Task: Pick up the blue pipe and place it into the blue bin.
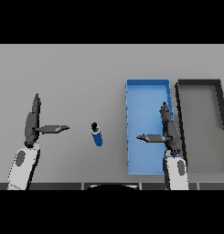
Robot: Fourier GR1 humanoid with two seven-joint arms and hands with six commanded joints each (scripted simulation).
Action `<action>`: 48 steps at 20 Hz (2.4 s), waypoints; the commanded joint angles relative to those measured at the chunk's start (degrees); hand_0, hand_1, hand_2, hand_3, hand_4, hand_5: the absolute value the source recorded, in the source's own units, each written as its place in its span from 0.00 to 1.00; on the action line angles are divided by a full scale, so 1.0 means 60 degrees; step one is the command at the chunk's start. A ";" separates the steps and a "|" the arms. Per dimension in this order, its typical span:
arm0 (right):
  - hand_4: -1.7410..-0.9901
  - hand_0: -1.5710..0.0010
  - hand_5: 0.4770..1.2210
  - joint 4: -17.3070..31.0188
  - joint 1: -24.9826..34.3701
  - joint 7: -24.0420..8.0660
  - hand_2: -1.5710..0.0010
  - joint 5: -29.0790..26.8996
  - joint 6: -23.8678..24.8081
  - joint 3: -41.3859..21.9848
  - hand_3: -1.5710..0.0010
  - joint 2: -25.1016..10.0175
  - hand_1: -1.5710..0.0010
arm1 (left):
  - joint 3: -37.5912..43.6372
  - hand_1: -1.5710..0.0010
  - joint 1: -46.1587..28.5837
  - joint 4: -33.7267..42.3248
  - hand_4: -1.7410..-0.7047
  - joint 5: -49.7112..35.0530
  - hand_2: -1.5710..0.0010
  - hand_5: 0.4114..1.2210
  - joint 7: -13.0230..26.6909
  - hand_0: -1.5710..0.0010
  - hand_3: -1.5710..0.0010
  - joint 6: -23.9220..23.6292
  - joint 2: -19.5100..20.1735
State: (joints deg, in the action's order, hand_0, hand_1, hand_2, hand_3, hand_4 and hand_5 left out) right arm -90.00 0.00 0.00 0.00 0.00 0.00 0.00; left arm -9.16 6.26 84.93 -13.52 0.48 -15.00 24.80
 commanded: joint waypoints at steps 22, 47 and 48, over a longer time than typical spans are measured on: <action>0.76 1.00 0.19 -0.1132 -0.0909 0.1119 1.00 0.1760 -0.0324 -0.0832 1.00 -0.1429 1.00 | -0.1787 1.00 -0.1110 0.1005 0.62 0.0092 1.00 0.12 -0.1449 1.00 1.00 0.4500 0.2041; 0.71 1.00 0.23 -0.1286 -0.1247 0.1037 1.00 0.1684 -0.0371 -0.0718 1.00 -0.1485 1.00 | -0.3807 1.00 0.0827 -0.1429 0.61 0.2068 1.00 0.06 -0.1199 1.00 1.00 0.3767 -0.1839; 0.71 1.00 0.24 -0.1326 -0.1228 0.1100 1.00 0.1655 -0.0381 -0.0708 1.00 -0.1488 1.00 | -0.3769 1.00 0.0783 -0.1478 0.58 0.1949 0.97 0.11 -0.1328 1.00 0.97 0.3803 -0.1932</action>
State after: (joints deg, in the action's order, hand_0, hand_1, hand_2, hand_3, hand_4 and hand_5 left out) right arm -97.96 -7.36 6.67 9.92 -2.28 -4.25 -8.93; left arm -31.78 10.95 76.06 -1.82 -7.48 7.82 13.20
